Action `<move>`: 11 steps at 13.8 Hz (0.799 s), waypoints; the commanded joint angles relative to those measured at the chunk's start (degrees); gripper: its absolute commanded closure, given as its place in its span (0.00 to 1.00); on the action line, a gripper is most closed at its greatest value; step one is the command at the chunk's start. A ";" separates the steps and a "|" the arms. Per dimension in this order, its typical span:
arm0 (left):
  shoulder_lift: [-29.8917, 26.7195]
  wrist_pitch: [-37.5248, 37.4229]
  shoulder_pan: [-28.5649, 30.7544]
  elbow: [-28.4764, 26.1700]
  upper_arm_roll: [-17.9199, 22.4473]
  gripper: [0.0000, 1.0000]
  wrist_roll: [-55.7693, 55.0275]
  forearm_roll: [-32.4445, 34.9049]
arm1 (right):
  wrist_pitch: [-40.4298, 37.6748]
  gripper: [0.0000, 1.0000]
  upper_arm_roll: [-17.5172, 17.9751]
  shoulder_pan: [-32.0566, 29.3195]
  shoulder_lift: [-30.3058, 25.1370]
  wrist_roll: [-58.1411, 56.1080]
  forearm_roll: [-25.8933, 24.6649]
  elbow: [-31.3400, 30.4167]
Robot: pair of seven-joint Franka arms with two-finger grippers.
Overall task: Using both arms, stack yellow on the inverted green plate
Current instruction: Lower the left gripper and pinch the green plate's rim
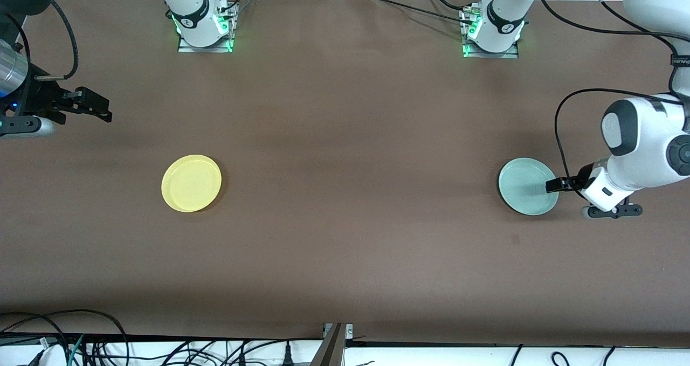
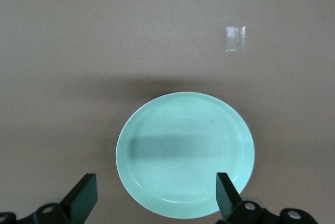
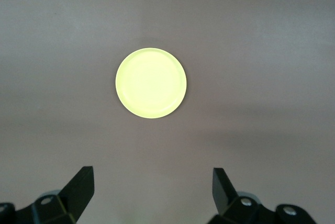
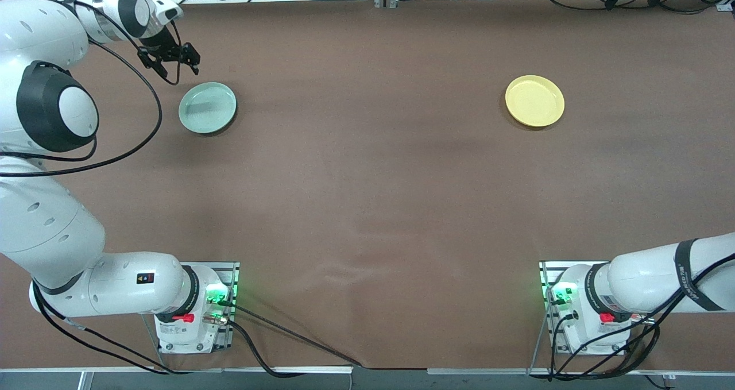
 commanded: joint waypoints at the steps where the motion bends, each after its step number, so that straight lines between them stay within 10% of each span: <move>1: 1.66 3.56 1.76 -1.78 -0.14 0.00 6.30 -4.01 | -0.75 0.00 -0.10 -0.08 -1.43 0.62 0.88 -1.03; 11: 6.41 9.72 6.33 -5.39 -0.05 0.00 19.59 -14.12 | -1.11 0.00 -0.19 -0.08 -1.43 0.54 0.88 -0.94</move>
